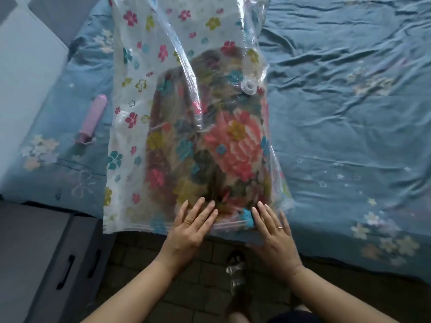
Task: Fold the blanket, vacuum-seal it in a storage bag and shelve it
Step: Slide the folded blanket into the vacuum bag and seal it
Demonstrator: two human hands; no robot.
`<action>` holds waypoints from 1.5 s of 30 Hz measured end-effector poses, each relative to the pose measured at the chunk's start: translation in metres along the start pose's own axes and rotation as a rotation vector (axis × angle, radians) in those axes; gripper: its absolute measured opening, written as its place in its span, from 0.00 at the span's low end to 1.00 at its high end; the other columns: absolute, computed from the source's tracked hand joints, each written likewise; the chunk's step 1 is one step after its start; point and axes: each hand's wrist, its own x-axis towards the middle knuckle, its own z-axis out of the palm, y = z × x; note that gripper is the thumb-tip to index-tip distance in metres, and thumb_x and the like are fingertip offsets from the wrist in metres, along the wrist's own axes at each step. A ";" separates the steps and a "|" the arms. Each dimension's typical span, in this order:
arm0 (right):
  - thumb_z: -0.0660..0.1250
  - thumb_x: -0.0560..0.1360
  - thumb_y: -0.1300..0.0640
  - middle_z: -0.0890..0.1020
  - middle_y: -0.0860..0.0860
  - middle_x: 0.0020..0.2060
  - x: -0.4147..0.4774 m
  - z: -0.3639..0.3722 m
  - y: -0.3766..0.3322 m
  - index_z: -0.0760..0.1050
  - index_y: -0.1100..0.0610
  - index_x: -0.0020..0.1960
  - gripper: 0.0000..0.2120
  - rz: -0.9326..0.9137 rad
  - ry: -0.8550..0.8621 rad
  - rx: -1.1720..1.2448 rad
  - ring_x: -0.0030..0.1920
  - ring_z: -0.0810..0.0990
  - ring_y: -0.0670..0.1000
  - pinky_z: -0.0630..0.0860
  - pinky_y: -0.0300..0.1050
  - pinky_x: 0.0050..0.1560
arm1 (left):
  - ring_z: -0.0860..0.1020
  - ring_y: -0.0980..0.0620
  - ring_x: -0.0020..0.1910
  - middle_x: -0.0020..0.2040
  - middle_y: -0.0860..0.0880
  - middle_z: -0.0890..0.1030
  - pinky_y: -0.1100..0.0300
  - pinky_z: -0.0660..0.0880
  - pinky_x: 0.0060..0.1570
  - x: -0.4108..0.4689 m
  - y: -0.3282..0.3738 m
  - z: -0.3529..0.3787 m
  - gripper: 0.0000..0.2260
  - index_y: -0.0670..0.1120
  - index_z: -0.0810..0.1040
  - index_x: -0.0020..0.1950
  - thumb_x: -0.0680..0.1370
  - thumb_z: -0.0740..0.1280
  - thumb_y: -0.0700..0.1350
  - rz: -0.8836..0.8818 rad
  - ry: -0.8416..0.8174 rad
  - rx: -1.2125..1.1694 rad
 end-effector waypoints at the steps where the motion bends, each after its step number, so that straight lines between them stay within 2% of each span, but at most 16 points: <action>1: 0.60 0.71 0.37 0.67 0.58 0.73 0.000 0.001 0.003 0.61 0.56 0.76 0.39 0.026 -0.008 -0.039 0.73 0.64 0.56 0.59 0.63 0.70 | 0.63 0.42 0.74 0.75 0.45 0.67 0.37 0.62 0.67 0.004 0.002 0.004 0.24 0.43 0.67 0.73 0.75 0.60 0.38 -0.015 -0.001 0.019; 5: 0.73 0.62 0.41 0.66 0.63 0.72 0.023 0.004 0.023 0.52 0.49 0.78 0.51 0.213 0.027 -0.106 0.73 0.63 0.62 0.50 0.65 0.72 | 0.60 0.41 0.75 0.75 0.43 0.62 0.30 0.58 0.66 0.017 0.002 0.019 0.21 0.46 0.66 0.69 0.75 0.60 0.39 -0.094 0.044 0.034; 8: 0.75 0.64 0.57 0.71 0.62 0.67 0.050 0.017 0.031 0.44 0.49 0.80 0.54 0.241 0.067 -0.114 0.65 0.73 0.64 0.63 0.60 0.64 | 0.55 0.41 0.77 0.74 0.41 0.62 0.28 0.58 0.66 0.027 -0.013 0.031 0.20 0.47 0.67 0.64 0.74 0.57 0.33 -0.109 0.110 0.007; 13: 0.58 0.69 0.61 0.79 0.57 0.43 0.099 0.017 0.070 0.60 0.53 0.74 0.33 0.118 0.178 -0.101 0.36 0.78 0.60 0.70 0.52 0.40 | 0.55 0.41 0.77 0.75 0.41 0.60 0.29 0.62 0.65 0.054 -0.045 0.055 0.20 0.46 0.67 0.64 0.75 0.66 0.36 -0.013 0.154 -0.015; 18: 0.56 0.70 0.62 0.79 0.56 0.33 0.182 -0.002 0.123 0.67 0.54 0.66 0.24 0.109 0.241 -0.159 0.25 0.76 0.59 0.73 0.48 0.26 | 0.49 0.42 0.79 0.76 0.42 0.56 0.30 0.59 0.67 0.130 -0.077 0.067 0.23 0.46 0.65 0.67 0.73 0.65 0.38 -0.042 0.109 -0.014; 22: 0.61 0.77 0.63 0.82 0.60 0.42 0.283 -0.049 0.168 0.64 0.51 0.67 0.20 0.183 0.057 -0.203 0.36 0.82 0.64 0.77 0.55 0.34 | 0.54 0.42 0.76 0.78 0.43 0.55 0.33 0.60 0.68 0.221 -0.101 0.066 0.29 0.47 0.62 0.71 0.72 0.68 0.44 -0.218 -0.016 -0.020; 26: 0.58 0.80 0.57 0.81 0.61 0.54 0.345 -0.084 0.205 0.65 0.55 0.68 0.17 0.267 -0.096 -0.167 0.51 0.80 0.65 0.69 0.52 0.44 | 0.38 0.44 0.78 0.79 0.47 0.37 0.41 0.40 0.74 0.291 -0.109 0.051 0.29 0.50 0.48 0.78 0.81 0.58 0.43 -0.416 -0.153 0.038; 30: 0.56 0.73 0.64 0.79 0.62 0.41 0.296 -0.058 0.214 0.67 0.56 0.54 0.11 0.060 0.040 -0.078 0.37 0.80 0.65 0.75 0.53 0.34 | 0.66 0.41 0.73 0.76 0.44 0.64 0.38 0.66 0.67 0.275 -0.080 0.060 0.27 0.46 0.62 0.73 0.73 0.59 0.38 -0.341 -0.091 -0.001; 33: 0.51 0.66 0.67 0.80 0.59 0.38 0.242 -0.032 0.224 0.68 0.56 0.60 0.24 0.014 0.098 -0.081 0.31 0.79 0.63 0.77 0.51 0.28 | 0.77 0.43 0.64 0.68 0.44 0.76 0.45 0.77 0.58 0.230 -0.053 0.081 0.30 0.43 0.69 0.71 0.69 0.54 0.38 -0.292 -0.090 -0.114; 34: 0.53 0.65 0.70 0.81 0.59 0.38 0.229 -0.030 0.228 0.69 0.58 0.63 0.28 0.033 0.102 -0.087 0.30 0.79 0.62 0.77 0.50 0.29 | 0.80 0.44 0.60 0.64 0.43 0.79 0.50 0.80 0.52 0.212 -0.040 0.087 0.29 0.44 0.72 0.70 0.68 0.54 0.37 -0.308 -0.168 -0.161; 36: 0.65 0.64 0.76 0.82 0.60 0.35 0.207 -0.033 0.230 0.73 0.62 0.65 0.29 0.124 0.134 -0.066 0.27 0.78 0.62 0.76 0.48 0.28 | 0.82 0.46 0.55 0.61 0.43 0.81 0.64 0.79 0.42 0.160 -0.016 0.114 0.27 0.51 0.69 0.71 0.73 0.53 0.39 -0.498 -0.599 -0.291; 37: 0.69 0.65 0.75 0.82 0.61 0.35 0.193 -0.031 0.228 0.74 0.64 0.64 0.28 0.191 0.139 -0.028 0.27 0.79 0.62 0.76 0.49 0.29 | 0.79 0.48 0.59 0.65 0.45 0.77 0.69 0.75 0.45 0.135 -0.007 0.127 0.23 0.55 0.67 0.73 0.78 0.52 0.44 -0.551 -0.828 -0.345; 38: 0.72 0.66 0.72 0.83 0.62 0.38 0.177 -0.026 0.224 0.74 0.65 0.65 0.27 0.269 0.134 0.034 0.31 0.81 0.63 0.78 0.51 0.31 | 0.75 0.50 0.63 0.69 0.48 0.73 0.72 0.72 0.50 0.111 0.001 0.142 0.21 0.59 0.65 0.74 0.80 0.52 0.50 -0.504 -0.829 -0.405; 41: 0.74 0.70 0.65 0.81 0.63 0.53 0.135 -0.007 0.212 0.71 0.65 0.67 0.28 0.417 0.115 0.214 0.46 0.83 0.64 0.80 0.58 0.44 | 0.75 0.51 0.62 0.67 0.50 0.76 0.64 0.74 0.58 0.101 0.017 0.134 0.25 0.56 0.63 0.74 0.76 0.53 0.43 -0.564 -0.687 -0.451; 43: 0.74 0.71 0.61 0.78 0.63 0.59 0.122 0.003 0.205 0.68 0.65 0.70 0.30 0.468 0.067 0.329 0.52 0.81 0.63 0.79 0.59 0.52 | 0.79 0.50 0.53 0.56 0.48 0.83 0.63 0.78 0.48 0.126 0.030 0.104 0.26 0.49 0.68 0.68 0.69 0.56 0.40 -0.410 -0.349 -0.441; 45: 0.74 0.73 0.57 0.74 0.62 0.62 0.129 0.003 0.197 0.63 0.64 0.73 0.34 0.581 0.043 0.477 0.58 0.78 0.61 0.75 0.58 0.60 | 0.78 0.48 0.55 0.60 0.46 0.79 0.57 0.74 0.56 0.165 0.037 0.071 0.22 0.46 0.69 0.68 0.73 0.61 0.41 -0.245 0.000 -0.383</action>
